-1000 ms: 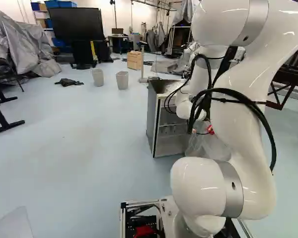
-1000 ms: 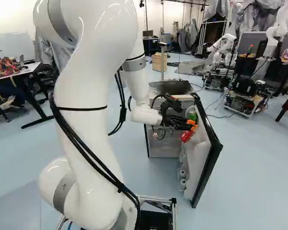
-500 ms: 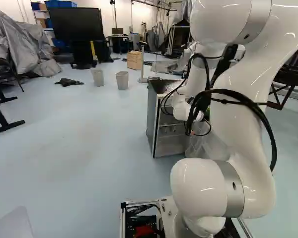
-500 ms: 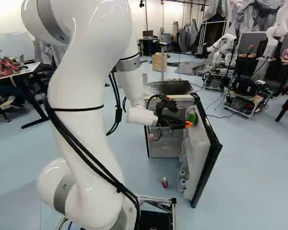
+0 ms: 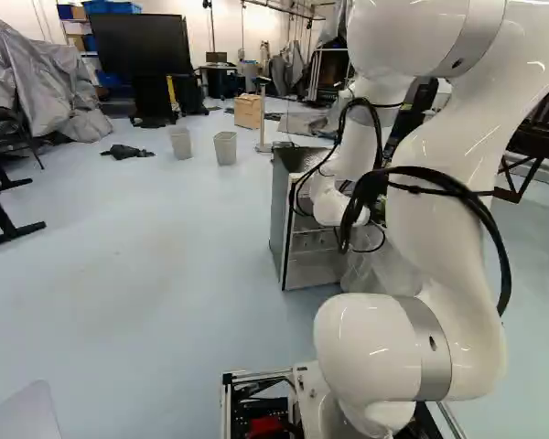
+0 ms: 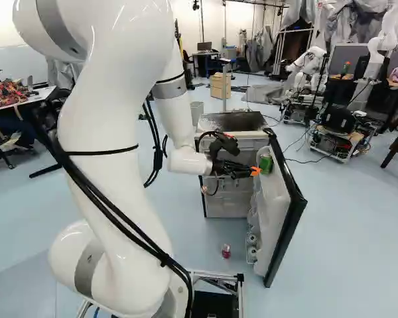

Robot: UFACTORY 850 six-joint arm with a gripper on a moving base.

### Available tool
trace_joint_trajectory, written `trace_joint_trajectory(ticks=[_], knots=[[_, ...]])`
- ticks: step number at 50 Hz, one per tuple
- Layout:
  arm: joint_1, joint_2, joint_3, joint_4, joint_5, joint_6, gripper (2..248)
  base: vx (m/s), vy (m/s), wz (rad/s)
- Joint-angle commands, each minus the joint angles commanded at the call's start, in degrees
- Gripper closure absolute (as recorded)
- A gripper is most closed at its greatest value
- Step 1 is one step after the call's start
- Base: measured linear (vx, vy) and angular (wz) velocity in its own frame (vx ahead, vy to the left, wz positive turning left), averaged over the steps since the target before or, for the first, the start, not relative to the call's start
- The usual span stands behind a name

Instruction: Grab a drink from the fridge

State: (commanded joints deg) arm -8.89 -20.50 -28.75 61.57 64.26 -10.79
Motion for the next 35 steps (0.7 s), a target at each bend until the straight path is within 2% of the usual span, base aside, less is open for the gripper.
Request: trace_joint_trajectory(ticks=[16,35], knots=[[2.6,1.5,2.1,-2.4,2.8,0.0,225,0.0,0.0,0.0],[4.5,2.5,3.5,-8.4,5.7,0.0,225,0.0,0.0,0.0]])
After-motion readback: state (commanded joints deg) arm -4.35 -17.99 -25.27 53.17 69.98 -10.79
